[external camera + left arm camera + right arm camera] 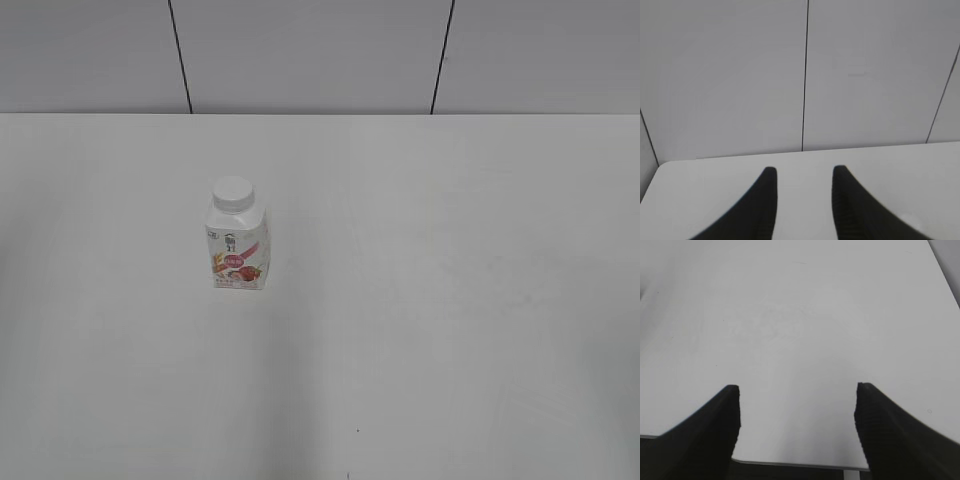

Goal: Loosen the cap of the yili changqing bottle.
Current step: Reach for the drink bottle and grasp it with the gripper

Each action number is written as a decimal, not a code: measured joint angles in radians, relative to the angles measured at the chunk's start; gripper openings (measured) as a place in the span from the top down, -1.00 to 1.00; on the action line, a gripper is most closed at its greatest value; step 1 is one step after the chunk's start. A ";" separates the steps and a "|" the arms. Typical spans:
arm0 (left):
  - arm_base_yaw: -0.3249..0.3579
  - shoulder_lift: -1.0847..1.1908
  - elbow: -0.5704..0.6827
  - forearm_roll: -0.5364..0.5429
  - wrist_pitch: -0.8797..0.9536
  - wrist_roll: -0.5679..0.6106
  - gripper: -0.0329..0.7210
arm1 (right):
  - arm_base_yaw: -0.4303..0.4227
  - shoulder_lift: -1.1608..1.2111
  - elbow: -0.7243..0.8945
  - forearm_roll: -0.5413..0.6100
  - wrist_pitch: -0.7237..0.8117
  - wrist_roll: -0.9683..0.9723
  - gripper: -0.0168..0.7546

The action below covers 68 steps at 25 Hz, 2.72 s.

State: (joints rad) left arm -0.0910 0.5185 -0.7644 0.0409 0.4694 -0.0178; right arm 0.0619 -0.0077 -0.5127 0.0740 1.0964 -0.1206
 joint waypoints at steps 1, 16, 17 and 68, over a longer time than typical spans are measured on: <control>0.000 0.027 0.000 0.000 -0.032 0.000 0.27 | 0.000 0.000 0.000 0.000 0.000 0.000 -0.51; 0.000 0.525 0.000 0.078 -0.504 0.001 0.27 | 0.000 0.000 0.000 0.000 0.000 0.000 -0.51; 0.000 0.562 0.000 0.083 -0.532 0.001 0.27 | 0.000 0.000 0.000 0.000 0.000 0.000 -0.51; 0.059 1.469 0.156 1.094 -1.538 -0.381 -0.67 | 0.000 0.000 0.000 0.000 0.000 0.000 -0.51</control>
State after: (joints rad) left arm -0.0320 1.9878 -0.6080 1.1347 -1.0690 -0.3992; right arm 0.0619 -0.0077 -0.5127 0.0740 1.0964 -0.1206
